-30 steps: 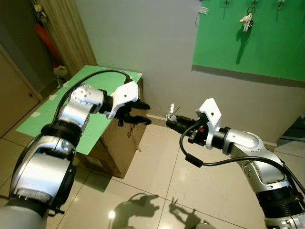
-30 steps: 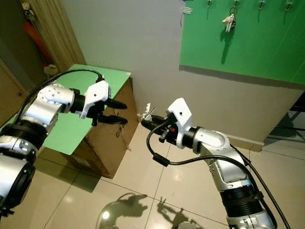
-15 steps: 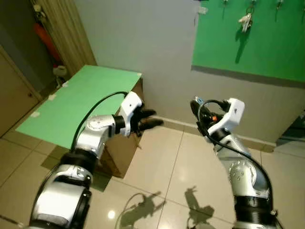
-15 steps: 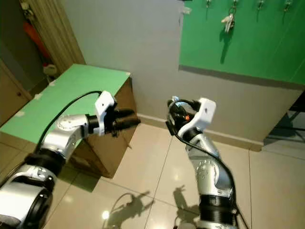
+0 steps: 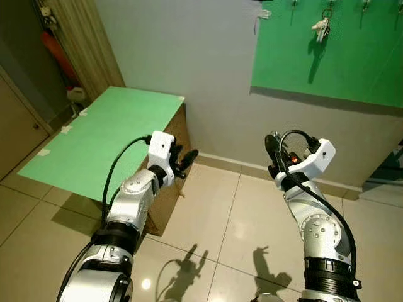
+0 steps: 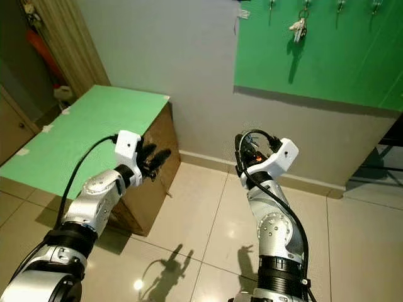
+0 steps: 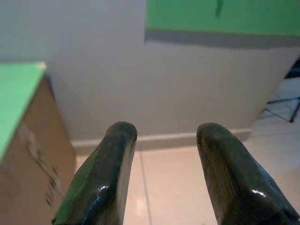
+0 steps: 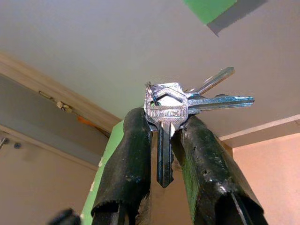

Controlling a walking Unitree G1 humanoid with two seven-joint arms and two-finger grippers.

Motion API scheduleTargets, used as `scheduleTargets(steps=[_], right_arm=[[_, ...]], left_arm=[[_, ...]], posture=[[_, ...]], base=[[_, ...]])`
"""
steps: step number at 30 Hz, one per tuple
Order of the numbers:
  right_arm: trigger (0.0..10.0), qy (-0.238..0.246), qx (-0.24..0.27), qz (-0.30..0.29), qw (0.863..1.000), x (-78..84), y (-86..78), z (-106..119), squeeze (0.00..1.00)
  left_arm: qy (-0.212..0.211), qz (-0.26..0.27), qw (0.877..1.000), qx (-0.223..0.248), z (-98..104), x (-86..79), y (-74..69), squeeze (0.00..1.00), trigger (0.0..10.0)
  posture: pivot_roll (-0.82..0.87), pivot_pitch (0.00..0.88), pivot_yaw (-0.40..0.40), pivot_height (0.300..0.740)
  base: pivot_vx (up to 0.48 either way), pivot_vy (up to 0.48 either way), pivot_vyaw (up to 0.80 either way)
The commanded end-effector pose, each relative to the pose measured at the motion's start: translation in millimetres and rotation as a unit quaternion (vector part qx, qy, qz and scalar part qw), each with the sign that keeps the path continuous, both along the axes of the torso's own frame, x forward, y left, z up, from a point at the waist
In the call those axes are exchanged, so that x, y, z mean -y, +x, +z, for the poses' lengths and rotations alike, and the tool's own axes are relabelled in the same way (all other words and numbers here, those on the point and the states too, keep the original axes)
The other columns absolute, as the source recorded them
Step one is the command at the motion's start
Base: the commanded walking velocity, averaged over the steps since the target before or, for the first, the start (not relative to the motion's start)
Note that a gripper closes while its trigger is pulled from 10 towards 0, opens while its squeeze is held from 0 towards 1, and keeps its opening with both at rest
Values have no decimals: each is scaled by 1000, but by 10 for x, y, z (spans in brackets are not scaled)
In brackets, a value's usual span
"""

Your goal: Hang keys on a hook

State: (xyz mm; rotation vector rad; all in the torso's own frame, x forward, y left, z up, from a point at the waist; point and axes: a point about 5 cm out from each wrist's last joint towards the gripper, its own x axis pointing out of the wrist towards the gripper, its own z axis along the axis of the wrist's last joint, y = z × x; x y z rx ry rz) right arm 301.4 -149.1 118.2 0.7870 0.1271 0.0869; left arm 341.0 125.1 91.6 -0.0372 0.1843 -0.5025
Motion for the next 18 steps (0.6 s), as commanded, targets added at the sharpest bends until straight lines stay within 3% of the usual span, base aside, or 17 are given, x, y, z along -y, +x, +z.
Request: scheduleTargets(steps=[1, 2, 3, 5, 13, 18], right_arm=[[0, -6, 17, 5, 1000, -39, 37, 83, 0], [0, -30, 18, 3, 999, -26, 35, 77, 0], [0, -91, 24, -4, 996, 1, 18, 60, 0], [0, -143, 28, -9, 989, 17, -14, 25, 0], [0, -151, 18, -28, 988, 51, -48, -40, 0], [0, -171, 28, -30, 984, 46, -23, -29, 0]], left_arm=[[10, 11, 1000, 8, 15, -24, 1, 0, 10000], [5, 22, 1000, 10, 17, -25, -3, 0, 10000], [2, 40, 999, 17, 21, -29, -22, 0, 10000], [6, 64, 998, 24, 17, -43, -50, 0, 10000], [15, 113, 993, 26, -26, -88, -116, 0, 10000], [20, 110, 993, 33, 5, -25, -121, 0, 10000]], posture=[[-155, 0, 97, 740], [-154, 0, 95, 740], [-154, 0, 94, 740], [-157, 0, 95, 740], [-158, 0, 96, 740], [-155, 0, 96, 740]], base=[[0, 0, 0], [0, 0, 0], [0, 0, 0], [0, 0, 0], [0, 0, 0], [0, 0, 0]])
